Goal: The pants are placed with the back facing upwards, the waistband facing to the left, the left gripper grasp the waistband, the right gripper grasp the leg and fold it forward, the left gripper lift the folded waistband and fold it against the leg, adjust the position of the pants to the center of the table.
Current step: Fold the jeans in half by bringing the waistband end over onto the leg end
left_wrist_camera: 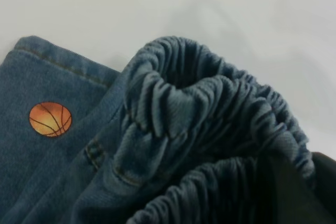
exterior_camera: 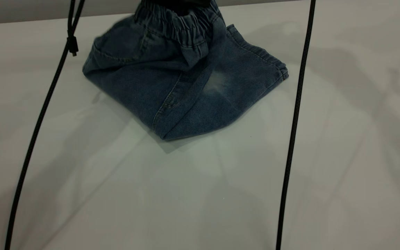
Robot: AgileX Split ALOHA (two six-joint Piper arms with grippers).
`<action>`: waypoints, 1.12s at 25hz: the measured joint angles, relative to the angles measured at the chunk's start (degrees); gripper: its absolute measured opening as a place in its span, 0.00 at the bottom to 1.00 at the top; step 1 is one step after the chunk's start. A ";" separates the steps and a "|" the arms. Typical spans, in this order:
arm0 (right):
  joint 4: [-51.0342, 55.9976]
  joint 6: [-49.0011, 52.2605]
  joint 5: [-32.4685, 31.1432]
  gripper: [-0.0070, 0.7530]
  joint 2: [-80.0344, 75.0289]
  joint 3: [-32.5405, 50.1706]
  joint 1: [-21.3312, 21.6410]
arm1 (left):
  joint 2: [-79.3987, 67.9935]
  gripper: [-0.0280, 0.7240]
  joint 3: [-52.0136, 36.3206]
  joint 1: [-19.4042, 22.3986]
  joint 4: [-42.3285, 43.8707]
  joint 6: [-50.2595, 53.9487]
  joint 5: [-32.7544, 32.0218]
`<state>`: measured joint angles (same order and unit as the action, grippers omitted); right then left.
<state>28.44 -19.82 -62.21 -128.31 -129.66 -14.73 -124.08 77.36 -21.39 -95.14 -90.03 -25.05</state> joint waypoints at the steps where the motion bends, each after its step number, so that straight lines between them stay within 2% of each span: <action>1: 0.00 0.23 -0.34 0.34 0.16 0.00 0.00 | -0.46 0.17 0.44 0.00 0.00 0.00 0.00; 9: 1.73 1.38 -1.79 0.34 0.10 0.00 -0.08 | -1.03 0.20 4.01 0.00 0.16 0.06 2.24; 12: 1.93 1.38 -1.79 0.34 0.10 0.00 -0.08 | -0.97 0.29 5.17 0.06 0.22 0.00 2.18; 20: 2.41 1.38 -2.10 0.34 0.10 0.00 -0.14 | -0.78 0.70 7.94 0.12 0.03 0.06 9.39; 23: 2.60 1.38 -2.64 0.34 0.10 0.12 -0.14 | 0.62 0.76 8.52 0.16 0.16 0.06 11.96; 28: 1.44 1.38 -4.48 0.34 -0.88 0.23 -0.14 | 6.20 0.76 8.45 0.59 0.46 0.06 15.90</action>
<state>29.88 -18.44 -66.69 -129.19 -129.43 -14.87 -117.88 85.81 -20.80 -94.68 -89.97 -9.15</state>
